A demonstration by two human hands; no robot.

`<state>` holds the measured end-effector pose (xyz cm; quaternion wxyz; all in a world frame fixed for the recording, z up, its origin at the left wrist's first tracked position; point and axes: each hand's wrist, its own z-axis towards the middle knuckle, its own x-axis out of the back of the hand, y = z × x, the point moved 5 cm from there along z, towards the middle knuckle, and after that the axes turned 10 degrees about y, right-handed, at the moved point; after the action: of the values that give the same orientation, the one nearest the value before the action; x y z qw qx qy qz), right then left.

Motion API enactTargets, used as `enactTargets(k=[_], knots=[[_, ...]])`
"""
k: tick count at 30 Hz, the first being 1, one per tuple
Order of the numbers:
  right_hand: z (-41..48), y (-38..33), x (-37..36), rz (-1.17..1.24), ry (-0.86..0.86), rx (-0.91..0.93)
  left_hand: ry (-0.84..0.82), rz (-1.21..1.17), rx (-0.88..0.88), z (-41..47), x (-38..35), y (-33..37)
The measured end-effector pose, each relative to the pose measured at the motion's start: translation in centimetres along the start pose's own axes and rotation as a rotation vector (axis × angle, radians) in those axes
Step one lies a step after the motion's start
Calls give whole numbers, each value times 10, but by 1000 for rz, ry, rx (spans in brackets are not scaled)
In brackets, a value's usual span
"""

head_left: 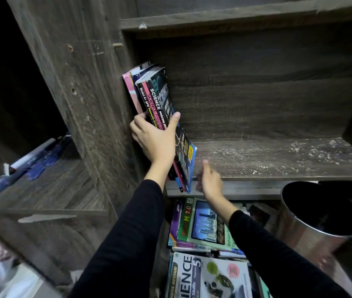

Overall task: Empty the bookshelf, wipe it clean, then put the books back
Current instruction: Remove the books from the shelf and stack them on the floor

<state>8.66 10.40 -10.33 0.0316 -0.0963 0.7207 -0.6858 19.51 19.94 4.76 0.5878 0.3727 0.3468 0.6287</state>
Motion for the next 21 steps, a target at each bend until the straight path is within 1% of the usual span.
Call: enactTargets(k=[1, 2, 4, 5, 6, 8, 9, 11, 14, 16, 18, 21], knots=[[-1, 12, -3, -21, -75, -121, 15, 22, -7, 0, -2, 1], [-5, 20, -9, -2, -192, -249, 29, 35, -15, 1, -3, 1], [-12, 29, -24, 185, -418, -487, 49, 66, -16, 1, -3, 2], [-14, 29, -30, 301, -465, -573, 57, 97, -20, 1, -3, 2], [-13, 26, -35, 396, -481, -621, 62, 136, -33, 1, -2, 2], [-9, 20, -41, 470, -451, -638, 65, 173, -68, -1, 1, 2], [-8, 20, -43, 439, -434, -630, 55, 145, -78, -1, 3, 2], [-9, 20, -42, 369, -443, -599, 24, -8, -79, -2, 5, 1], [-8, 27, -39, 351, -441, -587, -10, -198, -52, -6, 10, -5], [-10, 28, -42, 454, -477, -595, 1, -269, -25, -11, 15, -12], [-11, 28, -47, 632, -541, -613, 9, -347, 7, -17, 23, -14], [-12, 29, -46, 812, -607, -641, -20, -483, 34, -28, 33, -13]])
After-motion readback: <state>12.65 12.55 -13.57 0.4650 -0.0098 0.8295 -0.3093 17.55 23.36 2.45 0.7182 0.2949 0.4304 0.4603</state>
